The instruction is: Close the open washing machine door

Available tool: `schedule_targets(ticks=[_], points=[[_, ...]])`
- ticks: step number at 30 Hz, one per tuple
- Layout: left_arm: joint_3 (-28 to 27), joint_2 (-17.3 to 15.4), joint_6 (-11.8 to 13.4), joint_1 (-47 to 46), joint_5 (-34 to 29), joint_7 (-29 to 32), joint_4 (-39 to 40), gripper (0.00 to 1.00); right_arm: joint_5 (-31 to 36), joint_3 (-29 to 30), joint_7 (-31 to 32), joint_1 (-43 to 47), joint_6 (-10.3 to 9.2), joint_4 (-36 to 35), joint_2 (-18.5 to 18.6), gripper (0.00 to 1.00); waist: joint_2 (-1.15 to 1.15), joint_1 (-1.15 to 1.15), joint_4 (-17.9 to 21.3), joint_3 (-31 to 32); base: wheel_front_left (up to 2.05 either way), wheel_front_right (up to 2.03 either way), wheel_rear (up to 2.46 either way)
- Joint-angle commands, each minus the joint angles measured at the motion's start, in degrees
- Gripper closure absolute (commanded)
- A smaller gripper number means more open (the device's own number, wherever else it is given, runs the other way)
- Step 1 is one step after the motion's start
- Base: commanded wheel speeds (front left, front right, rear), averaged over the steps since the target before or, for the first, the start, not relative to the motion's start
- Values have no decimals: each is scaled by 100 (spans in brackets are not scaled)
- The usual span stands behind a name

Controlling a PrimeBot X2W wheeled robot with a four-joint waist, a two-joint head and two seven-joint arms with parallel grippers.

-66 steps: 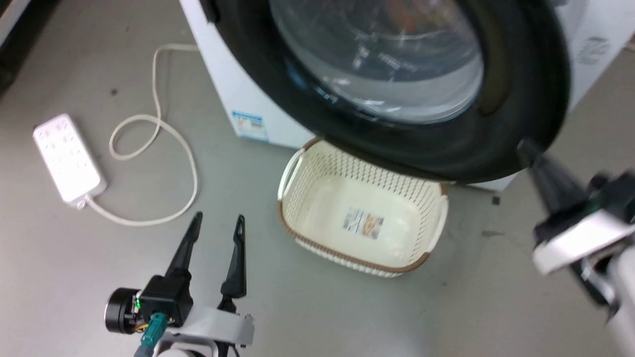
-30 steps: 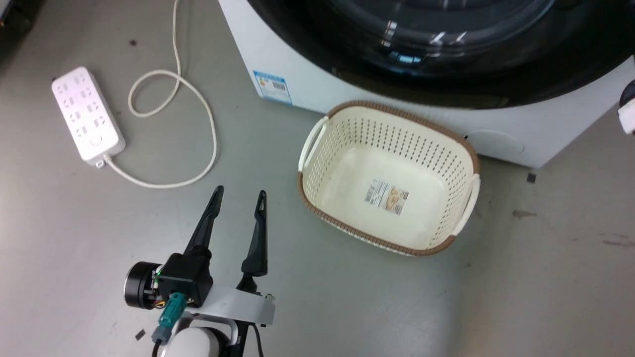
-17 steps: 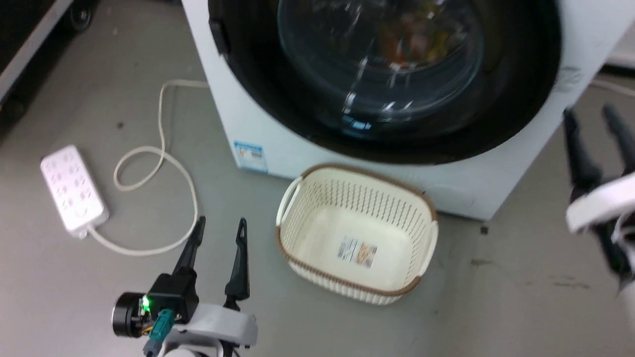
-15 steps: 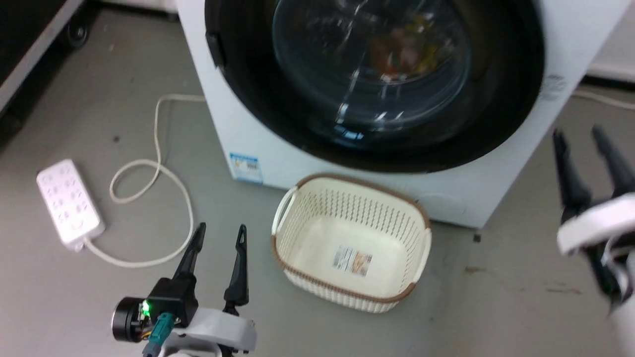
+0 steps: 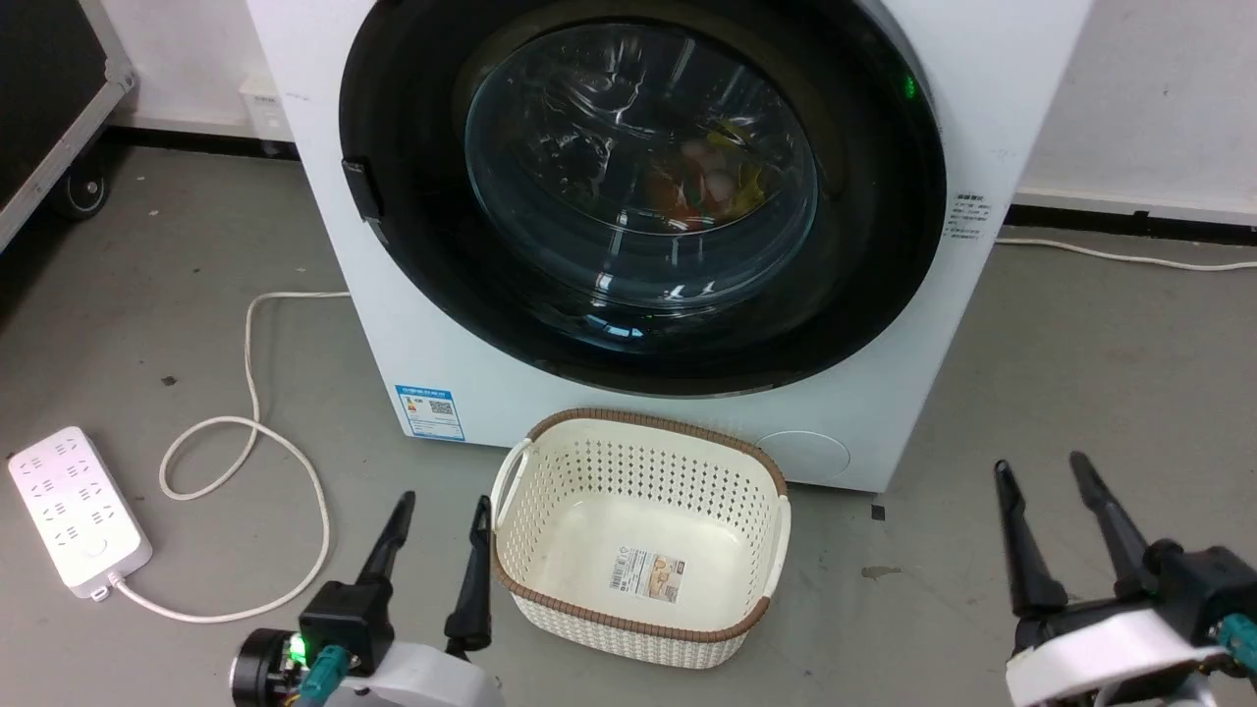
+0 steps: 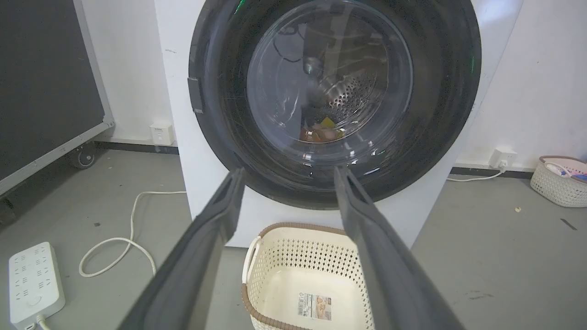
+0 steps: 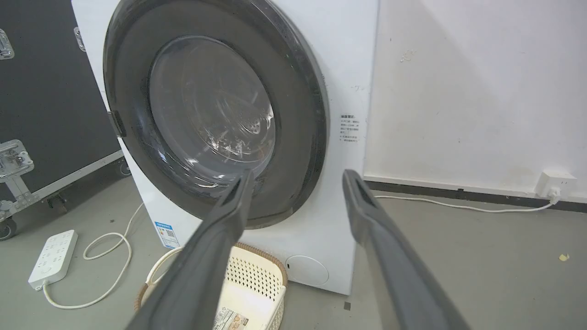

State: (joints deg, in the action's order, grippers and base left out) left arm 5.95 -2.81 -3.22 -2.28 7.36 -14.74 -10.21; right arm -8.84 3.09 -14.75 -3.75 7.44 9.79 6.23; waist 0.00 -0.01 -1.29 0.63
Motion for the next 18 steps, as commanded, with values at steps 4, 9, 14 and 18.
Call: schedule_targets(ticks=[4, 9, 14, 18], points=[[42, -7, -62, -14, -37, -26, -171, 0, 197, 129, -25, 296, 5, -372, -211, 0, 0, 1, -6, 16, 0, 0, 0], [80, -7, -34, -59, -8, -26, -307, 0, 288, 158, -25, 492, 5, -606, -311, 0, 0, 1, 4, 8, 0, 0, 0], [100, 0, -59, -19, 55, 1, -353, 100, 269, 136, 1, 476, 0, -595, -299, 100, 0, 1, 8, 9, 0, 0, 0], [88, 2, -47, -16, 52, 15, -348, 100, 270, 134, 10, 469, 0, -593, -298, 100, 0, 1, 9, 9, 0, 0, 0]])
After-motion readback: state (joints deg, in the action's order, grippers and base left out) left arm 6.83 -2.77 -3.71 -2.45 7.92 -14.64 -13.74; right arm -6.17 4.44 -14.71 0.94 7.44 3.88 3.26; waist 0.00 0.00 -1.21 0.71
